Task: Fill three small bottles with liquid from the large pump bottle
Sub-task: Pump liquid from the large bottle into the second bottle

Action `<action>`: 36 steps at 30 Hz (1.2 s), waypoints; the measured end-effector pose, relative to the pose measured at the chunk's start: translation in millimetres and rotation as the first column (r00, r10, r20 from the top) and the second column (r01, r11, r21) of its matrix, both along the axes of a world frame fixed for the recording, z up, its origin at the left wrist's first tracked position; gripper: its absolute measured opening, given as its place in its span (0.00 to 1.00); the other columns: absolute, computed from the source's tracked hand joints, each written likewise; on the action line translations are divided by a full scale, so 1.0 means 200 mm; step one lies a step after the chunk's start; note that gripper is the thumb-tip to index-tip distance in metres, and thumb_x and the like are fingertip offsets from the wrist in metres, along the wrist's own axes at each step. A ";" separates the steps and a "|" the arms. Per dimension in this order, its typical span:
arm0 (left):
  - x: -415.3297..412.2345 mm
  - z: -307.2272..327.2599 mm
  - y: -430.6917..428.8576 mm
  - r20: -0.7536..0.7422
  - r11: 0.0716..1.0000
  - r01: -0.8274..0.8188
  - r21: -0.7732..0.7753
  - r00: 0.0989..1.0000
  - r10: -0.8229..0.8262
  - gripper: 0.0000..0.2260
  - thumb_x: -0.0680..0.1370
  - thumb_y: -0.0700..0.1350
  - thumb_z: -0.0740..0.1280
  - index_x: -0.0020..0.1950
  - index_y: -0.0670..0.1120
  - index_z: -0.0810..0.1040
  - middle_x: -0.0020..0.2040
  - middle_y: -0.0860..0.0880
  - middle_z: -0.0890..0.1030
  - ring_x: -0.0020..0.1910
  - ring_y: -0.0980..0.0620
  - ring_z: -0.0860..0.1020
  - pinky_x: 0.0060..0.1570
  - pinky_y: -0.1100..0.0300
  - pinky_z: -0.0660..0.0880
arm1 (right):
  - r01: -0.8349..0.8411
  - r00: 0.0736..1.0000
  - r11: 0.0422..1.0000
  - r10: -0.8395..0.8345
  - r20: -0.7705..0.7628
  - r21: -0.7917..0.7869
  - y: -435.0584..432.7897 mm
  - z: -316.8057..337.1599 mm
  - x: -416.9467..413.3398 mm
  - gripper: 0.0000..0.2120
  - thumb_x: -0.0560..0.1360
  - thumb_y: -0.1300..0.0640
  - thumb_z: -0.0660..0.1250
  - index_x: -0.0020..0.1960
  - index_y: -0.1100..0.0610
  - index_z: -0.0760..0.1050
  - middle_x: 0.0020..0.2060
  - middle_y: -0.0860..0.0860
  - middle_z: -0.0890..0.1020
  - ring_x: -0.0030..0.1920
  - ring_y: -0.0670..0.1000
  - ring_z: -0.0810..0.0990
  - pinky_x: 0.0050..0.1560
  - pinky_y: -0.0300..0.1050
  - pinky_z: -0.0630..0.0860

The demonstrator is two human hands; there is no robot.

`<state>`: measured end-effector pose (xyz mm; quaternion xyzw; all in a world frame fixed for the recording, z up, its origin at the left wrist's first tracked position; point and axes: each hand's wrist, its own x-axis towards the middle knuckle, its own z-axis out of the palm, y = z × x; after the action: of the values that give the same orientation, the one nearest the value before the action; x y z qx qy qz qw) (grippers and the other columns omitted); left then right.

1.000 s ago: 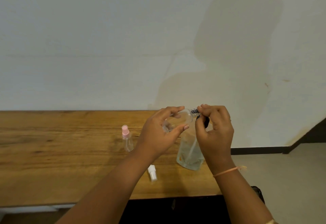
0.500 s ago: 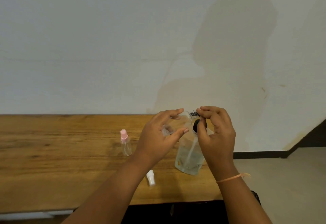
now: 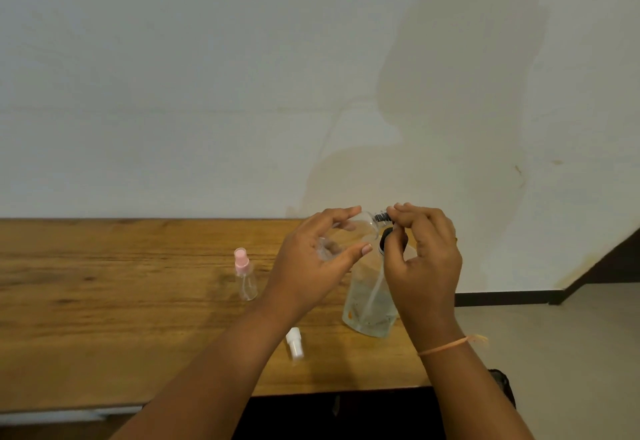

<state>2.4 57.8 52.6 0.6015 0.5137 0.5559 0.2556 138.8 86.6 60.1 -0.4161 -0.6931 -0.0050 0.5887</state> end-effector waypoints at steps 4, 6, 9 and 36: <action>-0.01 -0.01 0.00 -0.021 0.999 0.009 -0.040 1.000 -0.010 0.18 0.69 0.47 0.75 0.52 0.65 0.75 0.54 0.56 0.80 0.54 0.60 0.78 0.51 0.60 0.77 | 0.001 1.000 1.000 -0.001 0.023 0.013 0.01 -0.03 0.00 0.10 0.71 0.65 0.59 0.46 0.65 0.78 0.42 0.57 0.79 0.49 0.48 0.74 0.56 0.24 0.63; -0.01 -0.01 0.00 -0.014 0.998 0.008 -0.062 1.000 -0.009 0.16 0.69 0.49 0.75 0.51 0.66 0.75 0.55 0.57 0.80 0.55 0.60 0.78 0.53 0.56 0.77 | -0.010 0.999 1.000 0.010 0.045 -0.002 0.02 -0.04 0.01 0.10 0.71 0.65 0.59 0.46 0.65 0.78 0.42 0.57 0.79 0.49 0.48 0.74 0.56 0.24 0.62; 0.00 -0.02 0.00 0.001 0.997 0.008 -0.071 1.000 -0.008 0.18 0.68 0.53 0.74 0.55 0.65 0.75 0.54 0.58 0.80 0.58 0.59 0.77 0.55 0.50 0.77 | -0.035 0.999 0.999 0.036 0.013 -0.034 -0.01 -0.04 0.01 0.11 0.71 0.64 0.58 0.47 0.64 0.78 0.44 0.55 0.78 0.51 0.45 0.74 0.56 0.24 0.64; 0.00 0.02 -0.02 -0.020 0.998 0.010 -0.056 1.000 -0.011 0.17 0.69 0.47 0.75 0.53 0.62 0.75 0.53 0.58 0.80 0.55 0.63 0.77 0.53 0.63 0.77 | -0.068 0.998 0.997 0.067 -0.013 -0.031 0.03 -0.03 0.04 0.06 0.71 0.65 0.64 0.46 0.62 0.79 0.44 0.52 0.78 0.47 0.47 0.76 0.49 0.31 0.72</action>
<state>3.2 54.1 57.2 0.6023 0.5284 0.5341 0.2699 145.9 93.0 54.4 -0.4018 -0.7031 0.0284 0.5860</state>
